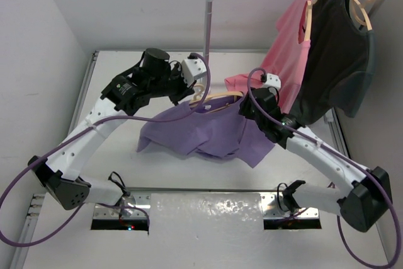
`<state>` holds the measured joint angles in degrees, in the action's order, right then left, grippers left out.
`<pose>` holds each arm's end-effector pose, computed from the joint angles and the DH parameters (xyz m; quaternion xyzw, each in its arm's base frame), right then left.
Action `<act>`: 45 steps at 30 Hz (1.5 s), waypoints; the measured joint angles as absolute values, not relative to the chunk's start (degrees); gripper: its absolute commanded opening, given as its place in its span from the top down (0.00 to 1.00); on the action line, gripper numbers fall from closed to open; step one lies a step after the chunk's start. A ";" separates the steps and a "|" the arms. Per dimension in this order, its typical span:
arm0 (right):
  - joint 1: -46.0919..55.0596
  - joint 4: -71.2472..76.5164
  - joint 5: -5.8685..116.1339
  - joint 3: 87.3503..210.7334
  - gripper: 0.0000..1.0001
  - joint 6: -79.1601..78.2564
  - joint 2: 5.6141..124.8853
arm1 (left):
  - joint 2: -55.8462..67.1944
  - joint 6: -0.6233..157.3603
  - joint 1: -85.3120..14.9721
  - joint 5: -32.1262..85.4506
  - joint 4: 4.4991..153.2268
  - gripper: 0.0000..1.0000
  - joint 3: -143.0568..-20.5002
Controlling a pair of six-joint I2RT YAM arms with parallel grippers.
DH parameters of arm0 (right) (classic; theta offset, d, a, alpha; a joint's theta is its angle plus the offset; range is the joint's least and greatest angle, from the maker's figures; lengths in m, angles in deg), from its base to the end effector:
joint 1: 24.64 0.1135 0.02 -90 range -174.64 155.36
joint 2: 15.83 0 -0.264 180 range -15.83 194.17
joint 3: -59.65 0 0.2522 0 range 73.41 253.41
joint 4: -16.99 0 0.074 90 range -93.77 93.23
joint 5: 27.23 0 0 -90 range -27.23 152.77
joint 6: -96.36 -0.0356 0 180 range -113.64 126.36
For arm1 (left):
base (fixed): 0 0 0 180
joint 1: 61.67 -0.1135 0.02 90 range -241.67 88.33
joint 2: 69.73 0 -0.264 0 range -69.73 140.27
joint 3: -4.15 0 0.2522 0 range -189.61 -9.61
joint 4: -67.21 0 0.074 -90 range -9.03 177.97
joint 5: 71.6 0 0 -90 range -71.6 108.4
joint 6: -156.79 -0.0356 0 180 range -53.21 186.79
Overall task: Place the t-shirt on the hanger
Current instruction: Place the hanger at the clothesline.
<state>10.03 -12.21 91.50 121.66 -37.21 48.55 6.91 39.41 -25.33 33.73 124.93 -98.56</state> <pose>0.2133 0.1267 0.2860 0.1863 0.8336 0.1303 0.5035 0.2182 -0.1722 0.4243 0.5120 0.7006 -0.1538 0.4726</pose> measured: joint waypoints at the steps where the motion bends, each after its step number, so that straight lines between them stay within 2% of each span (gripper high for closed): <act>1: 9.68 -11.18 90.72 121.66 0.62 -37.23 49.62 | 6.89 39.81 -25.33 33.58 124.89 1.00 -98.56; 9: 9.07 -3.88 87.92 121.66 0.57 -36.53 52.70 | 6.87 40.59 -25.33 33.60 124.43 1.00 -98.40; 17: 8.04 -2.35 88.62 121.90 0.67 -38.00 56.83 | 6.87 40.66 -25.33 33.60 124.43 1.00 -98.38; 20: 7.87 -2.42 89.78 121.94 0.77 -38.54 57.82 | 6.87 40.64 -25.33 33.69 124.43 1.00 -98.38; 21: 7.74 -2.38 90.00 122.03 0.84 -38.65 58.03 | 6.87 40.62 -25.33 33.76 124.43 1.00 -98.38; 22: 7.72 -2.35 90.28 122.25 0.99 -38.63 58.30 | 6.87 40.57 -25.33 33.86 124.43 1.00 -98.38; 23: 7.72 -2.35 90.52 122.51 1.00 -38.24 58.56 | 6.87 40.53 -25.33 33.91 124.43 1.00 -98.38; 28: 7.69 -1.87 91.35 123.67 1.00 -35.57 59.72 | 6.87 40.24 -25.33 33.93 124.43 1.00 -98.38; 33: 8.42 -2.59 90.48 127.08 1.00 -24.44 59.74 | 6.87 37.56 -25.33 32.31 124.01 1.00 -97.59; 40: 17.79 -5.63 87.59 133.81 1.00 -9.56 60.79 | 8.79 35.11 -25.33 30.17 124.06 1.00 -96.52; 45: 18.58 -6.49 84.42 133.42 1.00 -6.52 60.79 | 10.58 34.80 -25.33 29.95 124.67 1.00 -98.25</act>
